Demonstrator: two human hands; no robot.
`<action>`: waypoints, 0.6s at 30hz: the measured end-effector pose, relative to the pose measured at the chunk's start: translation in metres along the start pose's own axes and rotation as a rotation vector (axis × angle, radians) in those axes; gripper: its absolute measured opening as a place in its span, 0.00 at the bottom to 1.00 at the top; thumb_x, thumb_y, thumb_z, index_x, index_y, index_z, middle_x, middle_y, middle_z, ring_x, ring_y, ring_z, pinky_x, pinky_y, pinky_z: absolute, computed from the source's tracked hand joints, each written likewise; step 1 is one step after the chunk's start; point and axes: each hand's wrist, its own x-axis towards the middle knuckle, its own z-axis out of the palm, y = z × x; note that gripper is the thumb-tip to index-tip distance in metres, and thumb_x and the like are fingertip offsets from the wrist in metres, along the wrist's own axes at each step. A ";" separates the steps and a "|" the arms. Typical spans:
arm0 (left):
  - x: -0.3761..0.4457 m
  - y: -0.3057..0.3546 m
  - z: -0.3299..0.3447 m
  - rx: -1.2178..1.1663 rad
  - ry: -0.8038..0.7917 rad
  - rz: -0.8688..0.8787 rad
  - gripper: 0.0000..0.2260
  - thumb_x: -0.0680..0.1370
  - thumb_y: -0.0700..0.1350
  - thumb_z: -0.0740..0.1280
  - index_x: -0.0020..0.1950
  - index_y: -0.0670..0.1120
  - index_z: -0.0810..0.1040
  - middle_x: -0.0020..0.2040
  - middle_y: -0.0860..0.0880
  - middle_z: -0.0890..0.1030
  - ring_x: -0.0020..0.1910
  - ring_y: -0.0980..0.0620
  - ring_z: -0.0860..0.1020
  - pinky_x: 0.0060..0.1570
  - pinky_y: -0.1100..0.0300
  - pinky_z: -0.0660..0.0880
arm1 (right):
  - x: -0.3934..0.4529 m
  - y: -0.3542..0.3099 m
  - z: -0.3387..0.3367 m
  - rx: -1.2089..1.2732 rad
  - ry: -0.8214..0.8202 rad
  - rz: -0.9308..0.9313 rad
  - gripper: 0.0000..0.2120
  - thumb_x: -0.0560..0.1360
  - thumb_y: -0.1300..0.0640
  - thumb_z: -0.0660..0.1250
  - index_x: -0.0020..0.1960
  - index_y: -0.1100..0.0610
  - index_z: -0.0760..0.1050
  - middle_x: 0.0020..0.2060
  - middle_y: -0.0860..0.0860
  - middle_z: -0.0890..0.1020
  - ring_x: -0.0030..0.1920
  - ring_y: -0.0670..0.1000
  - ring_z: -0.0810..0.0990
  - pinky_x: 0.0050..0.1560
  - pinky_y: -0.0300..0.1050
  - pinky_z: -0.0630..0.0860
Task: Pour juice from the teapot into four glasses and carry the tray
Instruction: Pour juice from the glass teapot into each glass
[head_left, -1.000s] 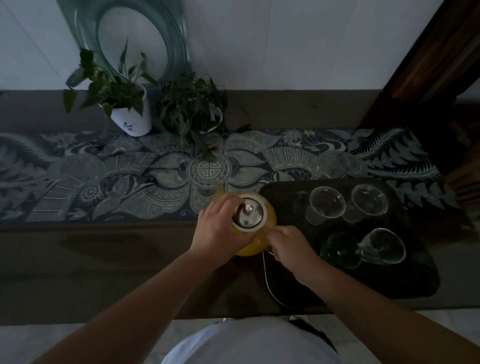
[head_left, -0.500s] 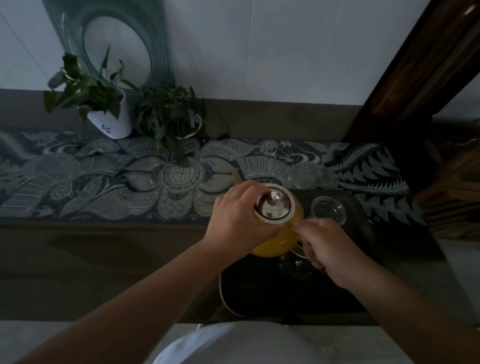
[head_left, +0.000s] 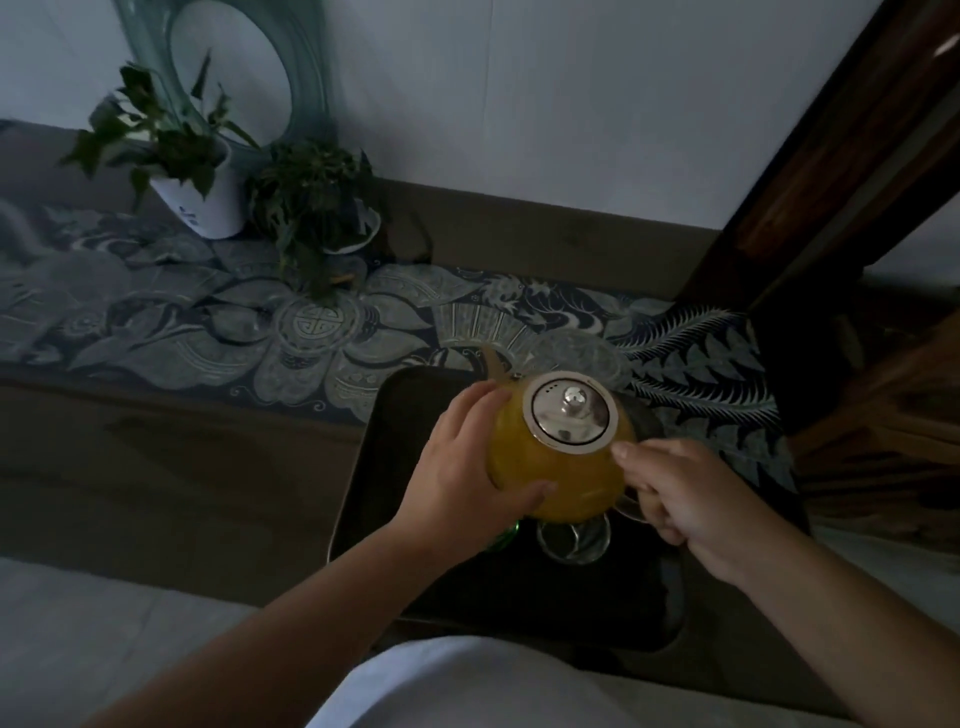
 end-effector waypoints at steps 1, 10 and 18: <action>-0.005 0.000 0.005 -0.016 -0.009 -0.027 0.43 0.65 0.64 0.73 0.75 0.51 0.63 0.75 0.54 0.63 0.73 0.54 0.65 0.69 0.45 0.71 | 0.001 0.003 -0.007 -0.010 -0.011 0.009 0.22 0.76 0.48 0.63 0.24 0.48 0.66 0.20 0.46 0.62 0.21 0.47 0.58 0.23 0.40 0.55; -0.022 -0.002 0.045 -0.070 -0.049 -0.177 0.44 0.67 0.60 0.77 0.77 0.55 0.58 0.75 0.58 0.62 0.70 0.57 0.67 0.69 0.54 0.71 | 0.008 0.014 -0.035 -0.108 -0.069 0.096 0.23 0.77 0.47 0.63 0.24 0.48 0.66 0.20 0.46 0.61 0.20 0.47 0.57 0.22 0.37 0.55; -0.020 -0.007 0.058 -0.171 -0.091 -0.240 0.43 0.67 0.60 0.77 0.77 0.55 0.60 0.75 0.58 0.63 0.71 0.59 0.65 0.71 0.56 0.68 | 0.010 0.007 -0.038 -0.150 -0.064 0.178 0.22 0.78 0.51 0.62 0.26 0.51 0.63 0.20 0.47 0.60 0.20 0.47 0.55 0.23 0.37 0.53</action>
